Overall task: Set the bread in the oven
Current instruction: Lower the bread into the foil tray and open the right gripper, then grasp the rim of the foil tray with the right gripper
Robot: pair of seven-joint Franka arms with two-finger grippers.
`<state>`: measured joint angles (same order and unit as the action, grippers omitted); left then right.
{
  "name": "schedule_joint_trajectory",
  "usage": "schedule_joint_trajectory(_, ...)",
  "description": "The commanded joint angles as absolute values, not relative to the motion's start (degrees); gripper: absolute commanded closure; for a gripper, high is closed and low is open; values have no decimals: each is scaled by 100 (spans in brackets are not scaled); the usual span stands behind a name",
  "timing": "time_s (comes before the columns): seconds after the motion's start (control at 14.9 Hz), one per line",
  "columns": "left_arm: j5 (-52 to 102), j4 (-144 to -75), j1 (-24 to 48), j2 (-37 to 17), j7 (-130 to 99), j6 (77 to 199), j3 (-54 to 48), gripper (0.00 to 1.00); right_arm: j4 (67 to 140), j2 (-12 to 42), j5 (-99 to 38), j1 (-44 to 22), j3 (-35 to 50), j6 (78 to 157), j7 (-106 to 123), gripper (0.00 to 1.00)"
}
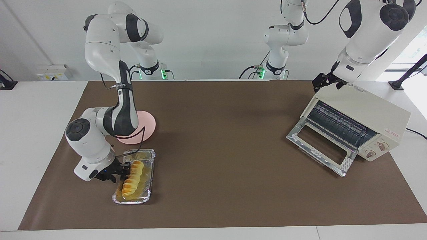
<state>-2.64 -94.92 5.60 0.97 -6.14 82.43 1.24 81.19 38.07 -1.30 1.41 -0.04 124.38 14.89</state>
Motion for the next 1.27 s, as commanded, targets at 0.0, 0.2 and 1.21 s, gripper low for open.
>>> schedule_joint_trajectory(0.0, -167, -9562, 545, 220, -606, 8244, 141, 0, 8394, 3647, -123, 185, 44, 12533, 1591, 100)
schedule_joint_trajectory(0.2, -167, -9562, 545, 211, -606, 8244, 141, 0, 8394, 3647, -123, 176, 44, 12525, 1591, 100)
schedule_joint_trajectory(1.21, -167, -9562, 536, 220, -606, 8244, 141, 0, 6855, 3234, -457, -2037, 114, 10186, -1844, 100)
